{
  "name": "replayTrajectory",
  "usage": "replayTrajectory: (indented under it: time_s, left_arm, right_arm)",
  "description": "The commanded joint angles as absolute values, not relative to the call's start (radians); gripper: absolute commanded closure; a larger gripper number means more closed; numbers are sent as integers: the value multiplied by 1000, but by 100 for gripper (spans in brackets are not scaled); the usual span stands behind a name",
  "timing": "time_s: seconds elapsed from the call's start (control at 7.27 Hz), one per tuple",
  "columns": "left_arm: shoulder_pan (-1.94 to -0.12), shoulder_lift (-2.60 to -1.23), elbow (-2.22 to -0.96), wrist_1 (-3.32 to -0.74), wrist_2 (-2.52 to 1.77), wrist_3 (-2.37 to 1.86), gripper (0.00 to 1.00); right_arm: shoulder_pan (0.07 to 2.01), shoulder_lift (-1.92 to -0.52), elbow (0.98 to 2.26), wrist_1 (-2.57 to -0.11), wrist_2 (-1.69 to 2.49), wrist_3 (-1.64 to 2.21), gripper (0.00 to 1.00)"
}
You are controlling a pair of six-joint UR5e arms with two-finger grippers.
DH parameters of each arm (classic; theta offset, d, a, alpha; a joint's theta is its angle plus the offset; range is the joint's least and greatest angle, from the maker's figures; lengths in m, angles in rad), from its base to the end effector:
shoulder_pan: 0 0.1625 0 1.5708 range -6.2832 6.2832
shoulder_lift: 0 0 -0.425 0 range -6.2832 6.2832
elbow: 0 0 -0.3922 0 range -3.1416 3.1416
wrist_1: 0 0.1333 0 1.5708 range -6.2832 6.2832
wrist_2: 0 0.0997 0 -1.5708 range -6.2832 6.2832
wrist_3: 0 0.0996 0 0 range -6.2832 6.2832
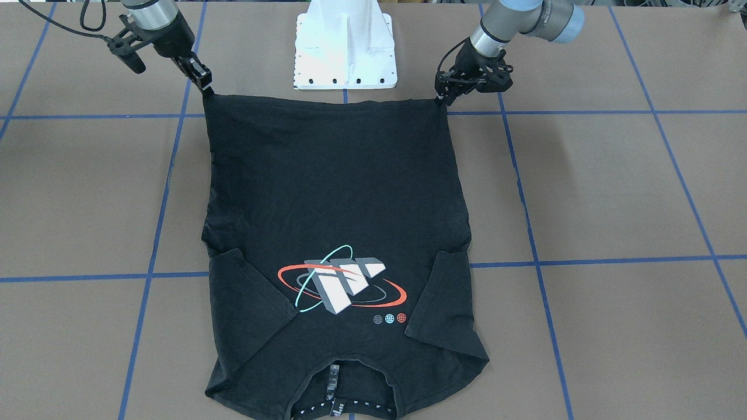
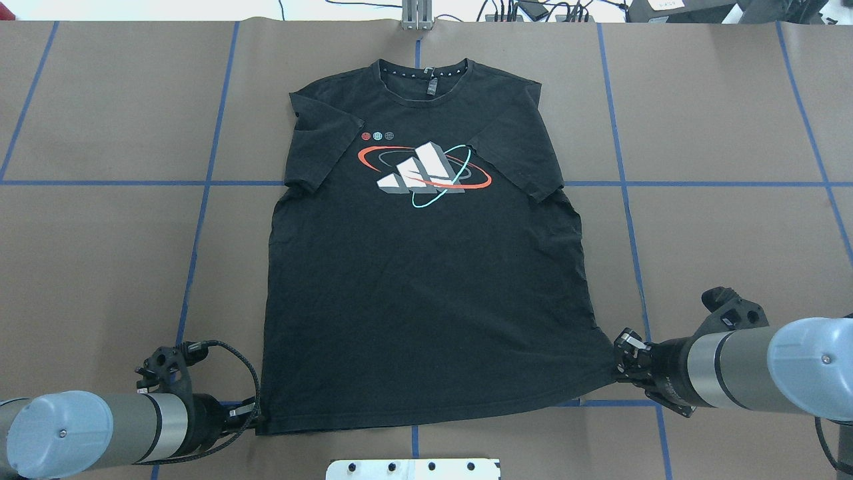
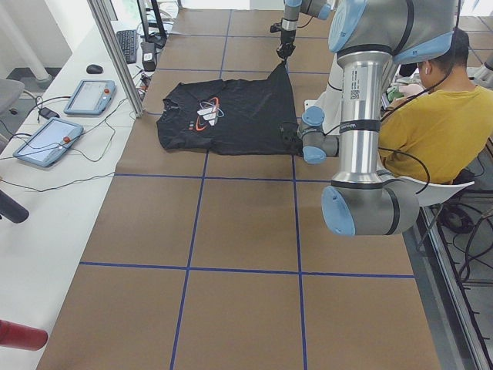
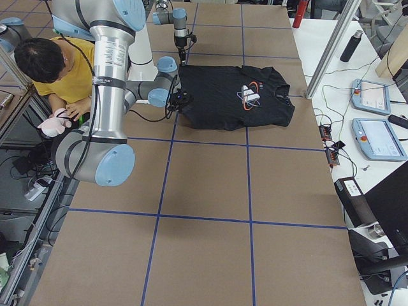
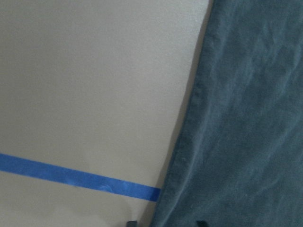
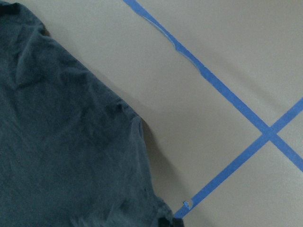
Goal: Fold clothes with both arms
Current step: 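Grasp both hem corners nearest the robot with the left and right grippers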
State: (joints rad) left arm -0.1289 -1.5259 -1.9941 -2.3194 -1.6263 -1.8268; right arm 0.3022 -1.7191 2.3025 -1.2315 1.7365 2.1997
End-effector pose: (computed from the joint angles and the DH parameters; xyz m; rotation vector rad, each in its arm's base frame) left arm 0.4576 -0.1882 0.3948 -0.1215 1.1265 -0.3118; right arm -0.3500 -0.2315 0.3466 -0.3100 -0.9084 0.7847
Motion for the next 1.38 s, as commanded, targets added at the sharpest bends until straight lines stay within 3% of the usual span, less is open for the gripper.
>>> replayTrajectory:
  time_s: [0.0, 0.41, 0.96, 1.24]
  left_arm:
    - [-127, -1523, -1994, -2319, -1628, -1827, 100]
    - [-130, -1520, -2029, -2319, -1635, -1825, 100]
    - [-181, -1373, -2271, -2318, -1771, -1825, 100]
    - [-207, -1370, -2275, -2318, -1795, -1825, 100]
  right_arm:
    - [302, -1718, 2303, -1230, 1735, 2200, 100]
    - [302, -1713, 2304, -1232, 1735, 2200, 100]
    - [223, -1729, 2353, -1230, 1738, 2204, 100]
    - [163, -1764, 2414, -1233, 1741, 2204, 100]
